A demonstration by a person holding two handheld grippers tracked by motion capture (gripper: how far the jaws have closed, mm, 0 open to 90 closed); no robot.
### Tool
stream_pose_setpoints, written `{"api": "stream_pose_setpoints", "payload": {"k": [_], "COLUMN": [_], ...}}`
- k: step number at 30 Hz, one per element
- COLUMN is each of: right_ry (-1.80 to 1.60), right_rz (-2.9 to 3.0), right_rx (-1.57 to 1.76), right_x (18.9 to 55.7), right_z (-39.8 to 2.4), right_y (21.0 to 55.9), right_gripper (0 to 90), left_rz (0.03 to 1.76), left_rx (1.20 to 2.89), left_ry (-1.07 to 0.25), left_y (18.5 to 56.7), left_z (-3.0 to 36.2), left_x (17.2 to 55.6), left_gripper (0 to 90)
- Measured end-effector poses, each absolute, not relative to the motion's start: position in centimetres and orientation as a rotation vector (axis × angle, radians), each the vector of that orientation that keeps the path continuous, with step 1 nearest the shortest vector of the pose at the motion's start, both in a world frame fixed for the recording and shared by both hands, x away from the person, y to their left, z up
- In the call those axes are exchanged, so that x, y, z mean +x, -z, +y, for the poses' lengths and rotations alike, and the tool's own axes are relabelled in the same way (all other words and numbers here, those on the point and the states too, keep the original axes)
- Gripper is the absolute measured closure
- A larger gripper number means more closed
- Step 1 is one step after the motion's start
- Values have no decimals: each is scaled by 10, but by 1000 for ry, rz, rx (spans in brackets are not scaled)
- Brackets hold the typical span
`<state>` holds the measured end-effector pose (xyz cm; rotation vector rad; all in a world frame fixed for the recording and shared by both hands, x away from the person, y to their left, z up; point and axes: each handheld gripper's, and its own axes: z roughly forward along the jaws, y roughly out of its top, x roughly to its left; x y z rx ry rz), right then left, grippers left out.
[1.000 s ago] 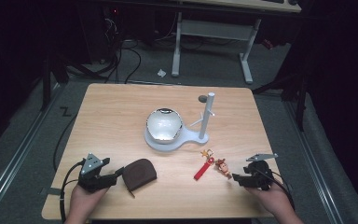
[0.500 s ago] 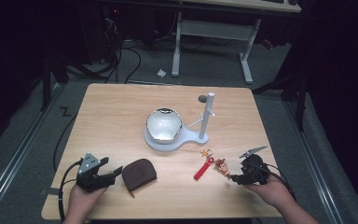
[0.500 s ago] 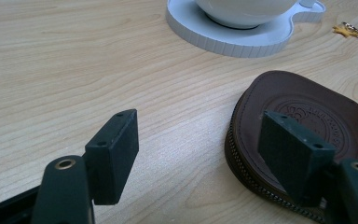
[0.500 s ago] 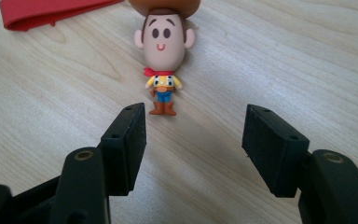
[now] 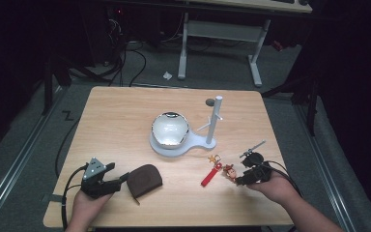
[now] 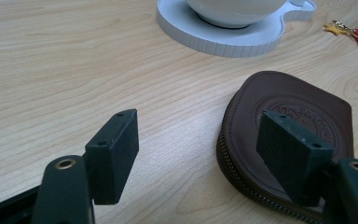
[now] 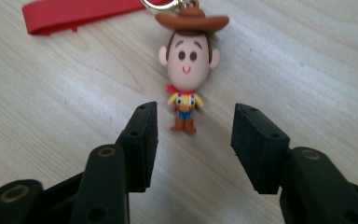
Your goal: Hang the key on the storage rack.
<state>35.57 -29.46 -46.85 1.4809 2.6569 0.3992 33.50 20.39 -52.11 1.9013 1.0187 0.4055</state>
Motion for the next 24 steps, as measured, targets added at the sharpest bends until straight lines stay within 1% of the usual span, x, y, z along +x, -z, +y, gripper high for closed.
{"api": "stream_pose_setpoints", "payload": {"k": [5, 12, 21, 24], "right_ry": [-387, -392, -367, -334], "right_rz": [2672, 2676, 2704, 2718], "right_rx": [1493, 1522, 1510, 1477], "right_x": [368, 381, 390, 391], "right_z": [-292, -285, -276, -272], "right_y": [468, 476, 487, 491], "right_gripper": [538, 536, 558, 579], "left_rz": [1022, 1003, 1000, 1001], "left_rx": [1887, 1900, 1917, 1910], "left_ry": [-391, -406, -406, -404], "left_y": [522, 520, 521, 521], "left_z": [203, 203, 204, 204], "left_x": [338, 335, 333, 334], "left_gripper": [303, 302, 302, 302]}}
